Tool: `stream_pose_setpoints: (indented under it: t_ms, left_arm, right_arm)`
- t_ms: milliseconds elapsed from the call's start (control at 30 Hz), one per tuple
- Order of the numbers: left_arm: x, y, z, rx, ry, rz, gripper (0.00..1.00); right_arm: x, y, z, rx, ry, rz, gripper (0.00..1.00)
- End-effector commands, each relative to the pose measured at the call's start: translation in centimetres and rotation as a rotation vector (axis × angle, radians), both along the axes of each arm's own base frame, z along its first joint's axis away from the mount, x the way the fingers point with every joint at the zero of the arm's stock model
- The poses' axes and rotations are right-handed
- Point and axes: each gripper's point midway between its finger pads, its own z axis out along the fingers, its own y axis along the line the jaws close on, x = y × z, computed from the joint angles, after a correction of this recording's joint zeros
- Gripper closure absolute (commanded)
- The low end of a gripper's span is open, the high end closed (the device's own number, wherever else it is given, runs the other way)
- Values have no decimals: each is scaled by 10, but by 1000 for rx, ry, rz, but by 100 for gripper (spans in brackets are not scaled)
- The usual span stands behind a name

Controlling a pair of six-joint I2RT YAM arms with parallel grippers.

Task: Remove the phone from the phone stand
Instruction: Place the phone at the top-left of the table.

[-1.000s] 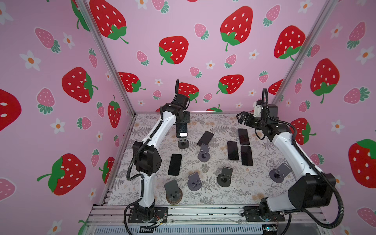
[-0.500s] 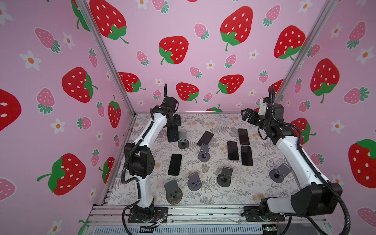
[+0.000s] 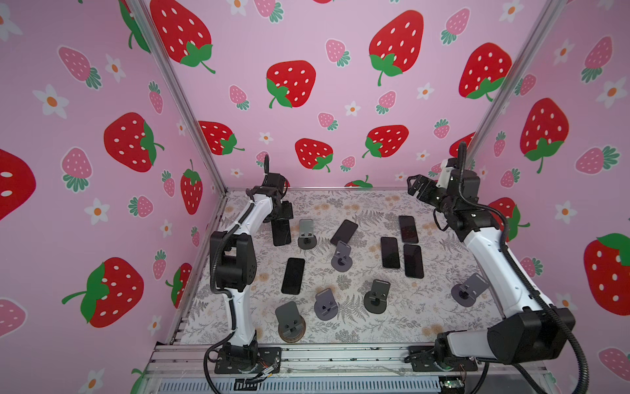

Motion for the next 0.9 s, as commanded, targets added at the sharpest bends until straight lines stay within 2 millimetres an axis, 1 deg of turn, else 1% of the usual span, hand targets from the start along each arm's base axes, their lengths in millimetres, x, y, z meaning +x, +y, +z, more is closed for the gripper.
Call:
stream_pose_setpoints:
  t_ms: [0,67,167,267,333,433,600,667,733,867]
  left_arm:
    - [11,-6,-8,-25,13,-30,48]
    - [12,-5,-21,-19,39,-25,47]
    - [18,-6,-32,-18,47,-31,46]
    - [20,-9,-40,-32,61,-50,46]
    - [19,-9,-48,-26,79,-51,46]
    - [16,-7,-59,-17,111,-46,46]
    - [12,-9,-72,-26,143,-44,45]
    - [10,-11,-74,-34,150,-45,44]
    - [9,-11,-76,-35,152,-43,41]
    - [9,-11,-77,-39,142,-34,38]
  right_arm:
    - [-5,-1,24,56,-54,-8,0]
    - [-6,2,34,72,-72,5,0]
    - [-9,0,46,74,-97,1,0]
    - [-12,-3,51,75,-112,-15,0]
    - [-13,-4,49,89,-107,-18,0]
    - [-13,3,44,115,-90,9,0]
    - [-14,6,40,138,-83,25,0]
    - [-14,7,39,141,-81,27,0]
    - [-15,9,39,148,-79,37,0]
    - [-14,14,33,166,-63,58,0]
